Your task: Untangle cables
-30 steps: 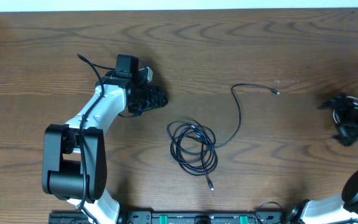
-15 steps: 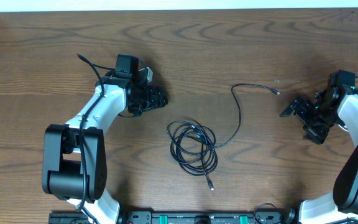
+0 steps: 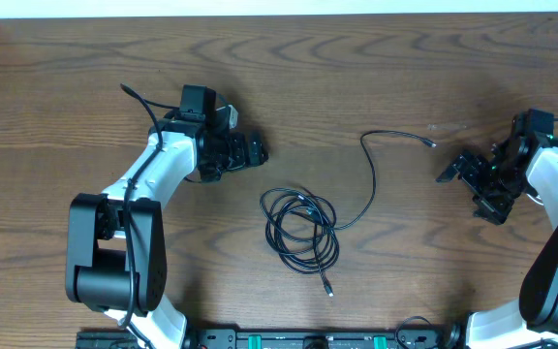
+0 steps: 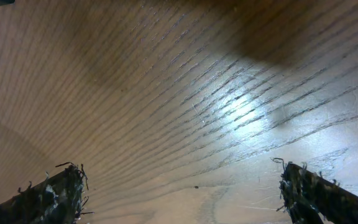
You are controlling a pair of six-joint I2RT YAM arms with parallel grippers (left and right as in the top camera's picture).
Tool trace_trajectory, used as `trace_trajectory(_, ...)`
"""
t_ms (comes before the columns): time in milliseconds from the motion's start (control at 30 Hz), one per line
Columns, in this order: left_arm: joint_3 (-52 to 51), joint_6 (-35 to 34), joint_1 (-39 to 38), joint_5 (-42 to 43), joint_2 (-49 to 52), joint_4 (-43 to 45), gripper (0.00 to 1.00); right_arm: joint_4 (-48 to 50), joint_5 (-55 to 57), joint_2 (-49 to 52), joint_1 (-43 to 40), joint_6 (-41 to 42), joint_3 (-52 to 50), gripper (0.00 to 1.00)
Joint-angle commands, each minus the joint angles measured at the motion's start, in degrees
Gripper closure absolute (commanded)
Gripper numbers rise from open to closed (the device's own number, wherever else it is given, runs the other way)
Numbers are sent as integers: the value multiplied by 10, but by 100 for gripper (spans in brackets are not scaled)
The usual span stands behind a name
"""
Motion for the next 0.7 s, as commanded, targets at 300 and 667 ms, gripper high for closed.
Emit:
trace_trajectory(300,-7,-3,1,-4,6,6,2,1,5,3,2,-6,-1,1)
trace_trajectory(667,61,-10,2,-19,6,-44,2,1,5,3,2,-6,-1,1)
